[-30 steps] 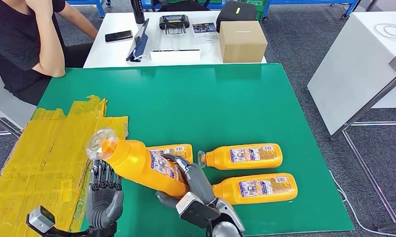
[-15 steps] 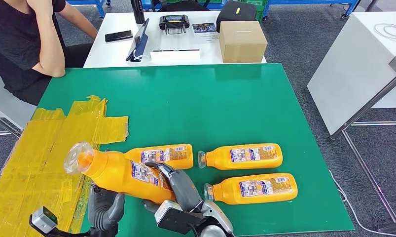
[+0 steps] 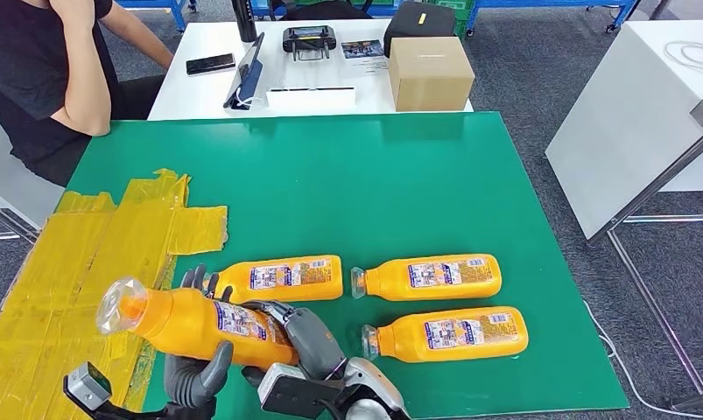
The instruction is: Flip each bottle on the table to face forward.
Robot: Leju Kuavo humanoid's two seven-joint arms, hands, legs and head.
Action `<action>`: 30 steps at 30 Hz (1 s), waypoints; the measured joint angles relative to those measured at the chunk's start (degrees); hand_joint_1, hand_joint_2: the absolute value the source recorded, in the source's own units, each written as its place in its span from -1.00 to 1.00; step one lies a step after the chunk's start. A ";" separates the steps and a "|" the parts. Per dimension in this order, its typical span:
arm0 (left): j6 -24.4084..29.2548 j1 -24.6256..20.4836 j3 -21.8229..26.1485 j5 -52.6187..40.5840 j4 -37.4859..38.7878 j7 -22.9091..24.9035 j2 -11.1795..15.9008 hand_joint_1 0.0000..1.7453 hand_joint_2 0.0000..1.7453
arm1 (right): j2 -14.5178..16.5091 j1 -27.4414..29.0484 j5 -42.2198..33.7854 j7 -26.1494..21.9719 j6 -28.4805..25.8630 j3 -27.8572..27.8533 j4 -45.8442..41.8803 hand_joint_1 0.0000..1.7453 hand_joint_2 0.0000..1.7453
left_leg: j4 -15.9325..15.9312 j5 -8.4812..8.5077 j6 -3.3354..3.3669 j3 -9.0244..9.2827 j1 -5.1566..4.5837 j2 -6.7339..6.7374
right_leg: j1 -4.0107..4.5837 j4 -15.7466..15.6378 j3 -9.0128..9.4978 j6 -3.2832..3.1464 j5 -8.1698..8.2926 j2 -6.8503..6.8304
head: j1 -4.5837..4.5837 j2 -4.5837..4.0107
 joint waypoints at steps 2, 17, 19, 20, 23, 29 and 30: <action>0.50 0.02 -0.20 -0.27 0.00 -0.17 0.12 -0.50 1.00 | 0.29 -0.46 0.15 0.00 -0.07 0.08 1.21 1.00 1.00 | 0.00 0.00 0.00 0.00 0.00 0.00 | 0.00 0.00 0.00 0.00 0.00 0.00 | -0.01 0.00; 1.44 0.01 -0.59 -0.66 0.25 -1.92 1.20 1.00 1.00 | 1.49 -2.19 0.87 -0.83 -0.53 0.11 5.79 1.00 1.00 | 0.00 0.00 0.00 0.00 0.00 0.01 | 0.00 0.00 -0.03 0.00 0.00 0.00 | -0.01 0.00; 1.63 -0.07 -0.59 -0.87 0.35 -2.18 1.22 1.00 1.00 | 1.50 -2.22 1.09 -0.90 -0.80 0.11 5.88 1.00 1.00 | 0.00 0.00 0.00 0.00 0.00 0.01 | 0.00 0.00 -0.03 0.00 0.00 0.00 | -0.02 0.00; 1.75 -0.12 -0.60 -1.03 0.37 -2.27 1.23 1.00 1.00 | 1.51 -2.23 1.19 -0.91 -0.96 0.11 5.92 1.00 1.00 | 0.00 0.00 0.00 0.00 0.00 0.01 | 0.00 0.00 -0.03 0.00 0.00 0.00 | -0.02 0.00; 1.93 -0.17 -0.63 -1.32 0.37 -2.42 1.24 1.00 1.00 | 1.51 -2.24 1.42 -0.91 -1.16 0.11 5.95 1.00 1.00 | 0.00 0.00 0.00 0.00 0.00 0.01 | 0.00 0.00 -0.03 0.00 0.00 0.00 | -0.01 0.00; 2.11 -0.19 -0.64 -1.59 0.37 -2.59 1.24 1.00 1.00 | 1.53 -2.26 1.58 -0.89 -1.33 0.11 6.04 1.00 1.00 | 0.01 0.00 0.00 0.00 0.00 0.01 | -0.01 0.00 -0.04 0.00 0.00 0.00 | -0.02 0.00; 2.35 -0.20 -0.67 -1.92 0.37 -2.78 1.24 1.00 1.00 | 1.53 -2.27 1.70 -0.81 -1.50 0.11 6.05 1.00 1.00 | 0.01 0.00 0.00 0.00 0.00 0.01 | -0.01 0.00 -0.03 0.00 0.00 0.00 | -0.02 0.00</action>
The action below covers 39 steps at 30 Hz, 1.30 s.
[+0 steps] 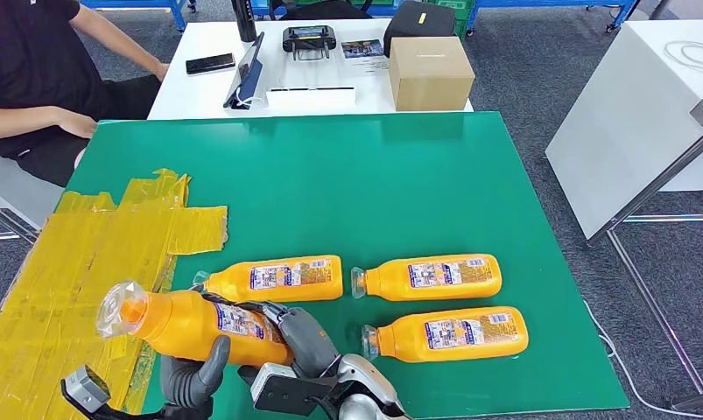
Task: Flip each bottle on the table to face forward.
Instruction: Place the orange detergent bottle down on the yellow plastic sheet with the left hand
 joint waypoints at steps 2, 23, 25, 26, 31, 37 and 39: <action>0.88 -0.05 -0.10 -1.30 -0.02 -0.70 0.00 1.00 1.00 | -0.02 -0.04 0.29 0.37 -0.57 -0.01 -0.03 0.08 1.00 | 0.00 0.00 0.00 0.00 0.00 0.00 | 0.00 0.00 0.00 0.00 0.00 0.00 | 0.00 0.00; 41.13 -5.17 11.93 -56.50 -5.27 -9.33 10.45 1.00 1.00 | -8.90 -6.44 -5.47 6.87 4.96 -8.99 -12.00 -1.00 1.00 | 0.00 0.06 -0.03 -0.01 0.00 -0.02 | 0.00 0.03 0.03 0.00 0.01 -0.01 | 0.01 0.00; 41.01 -5.35 12.42 -60.40 -3.13 -9.33 11.52 1.00 1.00 | -9.35 -6.90 -6.69 6.70 6.03 -9.26 -11.92 -1.00 1.00 | 0.00 0.06 -0.03 -0.01 0.00 -0.02 | 0.00 0.03 0.03 0.00 0.01 -0.01 | 0.01 0.00; 40.90 -5.47 12.59 -62.35 -1.90 -9.33 11.98 1.00 1.00 | -9.54 -7.05 -7.12 6.57 6.44 -9.29 -11.82 -1.00 1.00 | 0.00 0.06 -0.03 -0.02 0.00 -0.02 | 0.00 0.03 0.03 0.00 0.01 -0.01 | 0.01 0.00; 40.56 -6.09 13.00 -68.61 4.40 -9.33 13.66 1.00 1.00 | -9.91 -7.93 -8.28 5.99 7.35 -9.22 -10.65 -1.00 1.00 | 0.00 0.06 -0.03 -0.02 0.00 -0.01 | 0.01 0.03 0.02 0.00 0.01 0.00 | 0.01 0.00; 42.73 -7.73 12.93 -73.28 11.61 -9.43 14.18 1.00 1.00 | -9.90 -9.38 -9.25 5.85 7.69 -9.09 -8.64 -1.00 1.00 | 0.00 0.06 -0.03 -0.02 0.00 -0.04 | 0.00 0.03 0.05 0.00 0.01 -0.02 | 0.01 0.00; 42.99 -8.24 12.87 -73.65 12.84 -9.50 14.24 1.00 1.00 | -9.90 -9.66 -9.30 5.85 7.70 -9.06 -8.16 -1.00 1.00 | 0.00 0.06 -0.03 0.00 0.00 -0.05 | 0.00 0.03 0.07 0.00 0.01 -0.02 | 0.01 0.00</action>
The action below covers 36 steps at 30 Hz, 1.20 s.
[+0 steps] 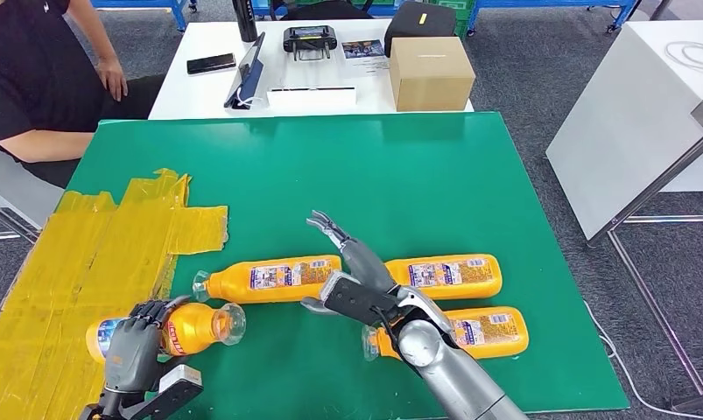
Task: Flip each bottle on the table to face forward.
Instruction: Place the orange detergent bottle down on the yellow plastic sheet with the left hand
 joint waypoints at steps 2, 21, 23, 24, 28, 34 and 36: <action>0.16 -0.45 -0.02 -0.15 0.81 -0.05 0.04 1.00 1.00 | 0.00 -0.19 -0.01 0.00 0.01 0.04 0.38 -1.00 1.00 | 0.00 0.00 0.00 0.03 0.00 -0.01 | 0.00 0.00 0.03 0.00 0.00 -0.01 | -0.01 0.00; 1.70 -4.81 -0.81 -10.61 10.86 1.88 4.21 1.00 1.00 | 0.68 -4.37 -0.52 0.48 1.65 2.05 5.90 -1.00 1.00 | -0.03 0.10 -0.15 0.50 0.01 -0.01 | 0.03 0.20 0.35 -0.03 0.00 0.01 | -0.01 0.00; 1.59 -5.21 -0.92 -10.81 11.66 1.98 4.96 1.00 1.00 | 0.81 -4.94 -0.58 0.51 1.74 2.28 6.55 -1.00 1.00 | -0.03 0.12 -0.18 0.54 0.01 -0.02 | 0.03 0.28 0.36 -0.04 0.00 0.01 | -0.01 0.00; 1.51 -5.36 -0.95 -10.98 12.00 2.07 5.25 1.00 1.00 | 0.87 -5.13 -0.61 0.52 1.75 2.37 6.85 -1.00 1.00 | -0.03 0.13 -0.20 0.56 0.01 -0.02 | 0.03 0.32 0.37 -0.04 0.00 0.01 | -0.01 0.00; -0.30 -5.77 -1.55 -11.90 13.35 2.42 7.28 -0.36 0.00 | 1.01 -6.24 -0.81 0.63 2.23 2.89 8.48 -1.00 1.00 | -0.05 0.13 -0.22 0.60 0.01 0.02 | 0.03 0.46 0.39 -0.06 -0.02 0.02 | -0.01 0.00; -5.84 -5.71 -2.06 -10.33 15.02 0.89 12.68 -1.00 -1.00 | 1.79 -10.34 -0.98 0.75 3.48 4.36 14.24 -1.00 1.00 | -0.11 0.16 -0.30 0.75 0.02 0.10 | 0.06 0.62 0.51 -0.12 -0.05 0.09 | -0.02 0.00; -8.54 -5.04 -2.29 -8.37 14.93 0.22 14.82 -1.00 -1.00 | 2.20 -12.03 -1.15 0.79 3.91 5.00 16.85 -1.00 1.00 | -0.12 0.21 -0.37 0.75 0.02 0.01 | 0.07 0.67 0.54 -0.15 -0.07 0.04 | 0.00 0.00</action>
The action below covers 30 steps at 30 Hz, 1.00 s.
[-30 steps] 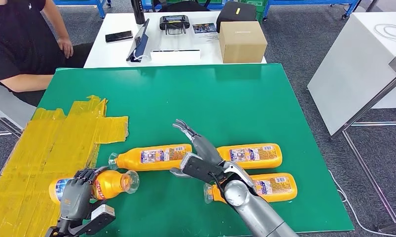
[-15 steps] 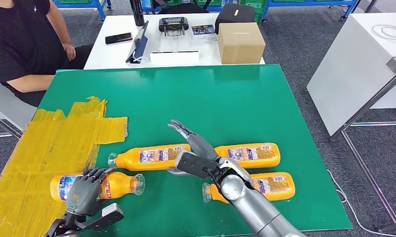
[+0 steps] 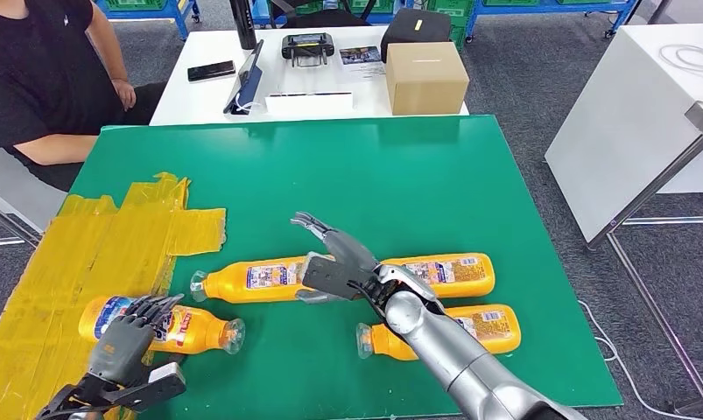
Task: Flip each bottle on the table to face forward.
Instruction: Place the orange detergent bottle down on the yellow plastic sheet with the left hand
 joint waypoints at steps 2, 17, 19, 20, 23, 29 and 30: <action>-3.41 1.23 -0.42 3.36 -1.08 -0.67 2.28 -1.00 -1.00 | 0.45 -1.58 -0.16 -0.01 0.34 0.62 2.48 -1.00 1.00 | -0.02 0.00 -0.02 0.02 -0.01 -0.02 | 0.00 0.02 0.04 -0.02 -0.01 0.00 | 0.00 0.00; -11.88 13.52 -3.93 29.63 -14.73 -0.66 13.58 -1.00 -1.00 | 2.43 -7.03 -0.69 -0.03 1.79 3.48 13.99 -1.00 1.00 | 0.02 0.09 -0.14 -0.28 -0.01 0.01 | -0.01 0.02 -0.50 -0.25 0.06 0.02 | 0.01 0.00; -11.51 13.52 -5.23 35.24 -15.84 -0.49 13.71 -1.00 -1.00 | 2.70 -7.55 -0.23 0.70 2.17 3.93 15.25 -1.00 1.00 | 0.05 0.12 -0.14 -0.41 -0.01 -0.01 | -0.02 0.02 -0.63 -0.24 0.07 -0.02 | 0.03 0.00; -11.75 13.47 -5.87 38.40 -16.49 -0.41 13.70 -1.00 -1.00 | 2.90 -7.82 0.21 1.14 2.33 4.28 15.94 -1.00 1.00 | 0.06 0.13 -0.14 -0.48 -0.01 -0.03 | -0.02 0.02 -0.69 -0.24 0.07 -0.03 | 0.04 0.00; -14.46 12.91 -6.98 47.18 -19.04 -0.27 13.25 -1.00 -1.00 | 3.60 -8.55 1.66 2.32 2.66 5.47 18.13 -1.00 1.00 | 0.08 0.16 -0.15 -0.62 -0.01 -0.06 | -0.03 0.02 -0.79 -0.22 0.09 -0.06 | 0.02 0.00; -21.78 10.99 -6.21 53.81 -23.84 -0.26 10.81 -1.00 -1.00 | 4.46 -9.23 3.68 3.64 2.78 7.47 21.53 -1.00 1.00 | 0.09 0.16 -0.14 -0.77 -0.02 -0.22 | -0.03 0.01 -0.90 -0.22 0.09 -0.10 | 0.02 0.00; -23.87 10.78 -5.54 54.17 -24.51 -0.26 10.09 -1.00 -1.00 | 4.58 -9.35 4.25 3.95 2.78 7.82 22.05 -1.00 1.00 | 0.09 0.16 -0.14 -0.79 -0.02 -0.22 | -0.03 0.01 -0.93 -0.22 0.09 -0.10 | 0.01 0.00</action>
